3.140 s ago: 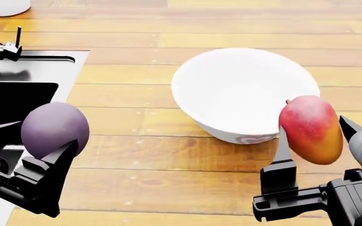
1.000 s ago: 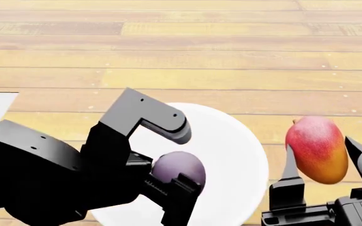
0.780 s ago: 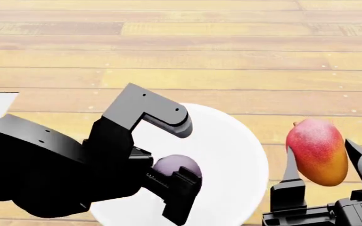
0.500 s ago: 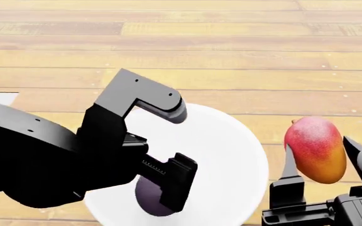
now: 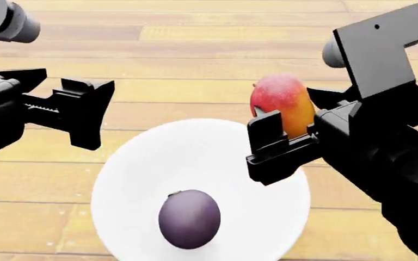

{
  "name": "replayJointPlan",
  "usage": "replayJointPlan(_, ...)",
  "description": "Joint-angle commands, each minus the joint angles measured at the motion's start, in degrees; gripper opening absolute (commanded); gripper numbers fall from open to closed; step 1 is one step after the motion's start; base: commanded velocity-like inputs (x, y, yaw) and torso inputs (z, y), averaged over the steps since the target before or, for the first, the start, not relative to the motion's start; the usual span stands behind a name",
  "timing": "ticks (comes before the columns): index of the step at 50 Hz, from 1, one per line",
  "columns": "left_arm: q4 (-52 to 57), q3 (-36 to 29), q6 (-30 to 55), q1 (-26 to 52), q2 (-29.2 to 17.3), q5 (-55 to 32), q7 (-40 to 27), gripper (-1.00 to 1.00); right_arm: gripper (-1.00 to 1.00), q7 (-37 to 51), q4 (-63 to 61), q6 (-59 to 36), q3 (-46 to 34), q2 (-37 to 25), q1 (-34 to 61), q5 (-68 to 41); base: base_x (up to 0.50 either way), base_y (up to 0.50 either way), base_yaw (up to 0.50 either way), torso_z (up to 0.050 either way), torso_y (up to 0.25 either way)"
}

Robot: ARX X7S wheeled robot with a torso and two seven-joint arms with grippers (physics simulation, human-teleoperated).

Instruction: Pick the eggplants and mangos from the sink and place them in one bowl. Place the bell pepper in the other bowl. Then turn off the sink faucet.

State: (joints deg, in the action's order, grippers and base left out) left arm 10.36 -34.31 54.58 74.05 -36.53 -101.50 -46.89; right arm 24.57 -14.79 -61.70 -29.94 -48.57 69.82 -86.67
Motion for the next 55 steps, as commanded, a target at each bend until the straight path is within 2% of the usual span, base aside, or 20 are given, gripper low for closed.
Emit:
replayJointPlan(1,11.94,8.26,-5.41,-7.84,-13.03,-4.53,-4.5,1.0,-1.0,-16.22,17.52,-8.22,-12.19,12.28,13.83,8.02,0.0,0.0,0.0,0.0,0.0)
replayJointPlan(12,15.48,11.75,-8.72,-13.95,-17.48,-3.71,-3.02,1.0,-1.0,-25.13,27.38,-7.16,-18.25,18.6,14.01,12.92,0.0,0.0,0.0,0.0,0.0)
replayJointPlan(26,16.22,13.9,-11.31,-19.44,-19.84,-1.61,0.55,1.0,-1.0,-17.02,27.84,-11.27,-17.12,18.45,11.63,8.26,0.0,0.0,0.0,0.0,0.001)
replayJointPlan(53,16.08,14.12,-12.22,-21.24,-20.01,-0.79,1.12,1.0,-1.0,-20.02,31.55,-8.12,-19.1,19.12,9.31,10.65,0.0,0.0,0.0,0.0,0.0)
replayJointPlan(54,16.0,14.12,-12.23,-21.23,-20.0,-0.76,1.16,1.0,1.0,-20.05,31.57,-8.02,-19.22,19.09,9.47,10.92,0.0,0.0,0.0,0.0,0.0)
replayJointPlan(55,15.97,14.09,-12.24,-21.26,-19.96,-0.63,1.26,1.0,1.0,-20.05,31.68,-7.93,-19.22,19.1,9.52,10.98,0.0,0.0,0.0,0.0,0.0)
